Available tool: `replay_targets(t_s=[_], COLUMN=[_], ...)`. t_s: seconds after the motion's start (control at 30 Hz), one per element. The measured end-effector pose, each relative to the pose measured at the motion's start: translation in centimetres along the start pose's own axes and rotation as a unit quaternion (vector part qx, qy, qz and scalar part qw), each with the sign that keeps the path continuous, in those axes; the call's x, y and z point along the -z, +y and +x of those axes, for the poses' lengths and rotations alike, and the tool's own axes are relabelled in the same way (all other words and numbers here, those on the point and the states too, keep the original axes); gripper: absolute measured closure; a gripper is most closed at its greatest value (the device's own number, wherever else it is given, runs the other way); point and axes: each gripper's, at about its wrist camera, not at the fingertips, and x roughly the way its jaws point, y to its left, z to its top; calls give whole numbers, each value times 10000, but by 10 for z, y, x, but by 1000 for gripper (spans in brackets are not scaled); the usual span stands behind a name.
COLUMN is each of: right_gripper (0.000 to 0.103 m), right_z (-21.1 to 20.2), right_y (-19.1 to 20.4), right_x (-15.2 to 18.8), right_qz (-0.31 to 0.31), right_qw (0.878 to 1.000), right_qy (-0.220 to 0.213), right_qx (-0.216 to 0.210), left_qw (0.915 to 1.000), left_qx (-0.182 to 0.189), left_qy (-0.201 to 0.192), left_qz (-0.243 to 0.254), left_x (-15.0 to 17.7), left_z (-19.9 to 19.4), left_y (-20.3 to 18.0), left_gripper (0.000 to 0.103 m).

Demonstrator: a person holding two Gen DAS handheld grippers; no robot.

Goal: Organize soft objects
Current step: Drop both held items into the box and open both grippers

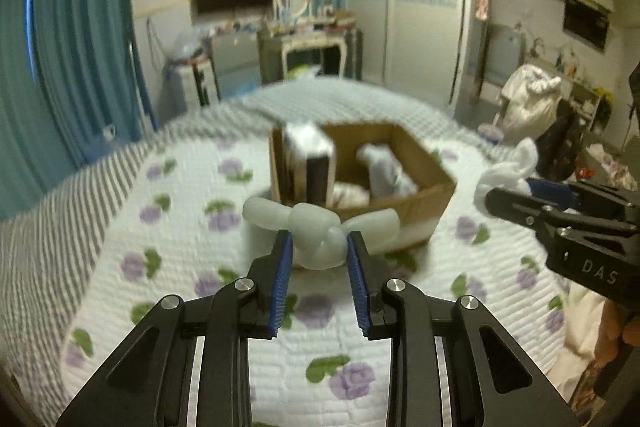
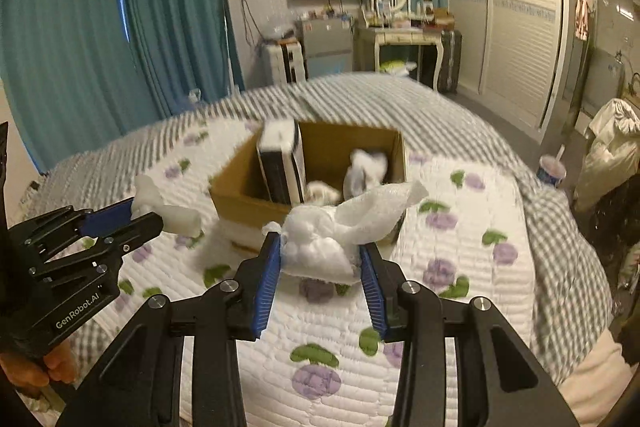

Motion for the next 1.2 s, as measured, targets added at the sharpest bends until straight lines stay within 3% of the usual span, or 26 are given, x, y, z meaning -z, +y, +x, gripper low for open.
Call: replay_targets(t_s=[0.33,0.67,0.9,1.2], right_gripper=[64,64,64,61], right_z=[-14,65,144,190], right_y=[-8,-32,-57,-80], right_x=[-69,-129,-130,-116], right_qz=[-92,-175,-18,195], right_qw=[9988,9994,9999,9987], right_qy=[-471,-303,138,388], right_qx=[30,24,-71,-257], left_qw=[9986,9992,9995,9989], left_qx=[87,-102,-164,46], left_qy=[-508,-371,-54,182], left_qz=[64,108,278,418], left_x=[-61,-96,-91,-82], left_z=[8,95,158,181], left_y=[-3,1,-9,-25], left_gripper=[76,76,76,73])
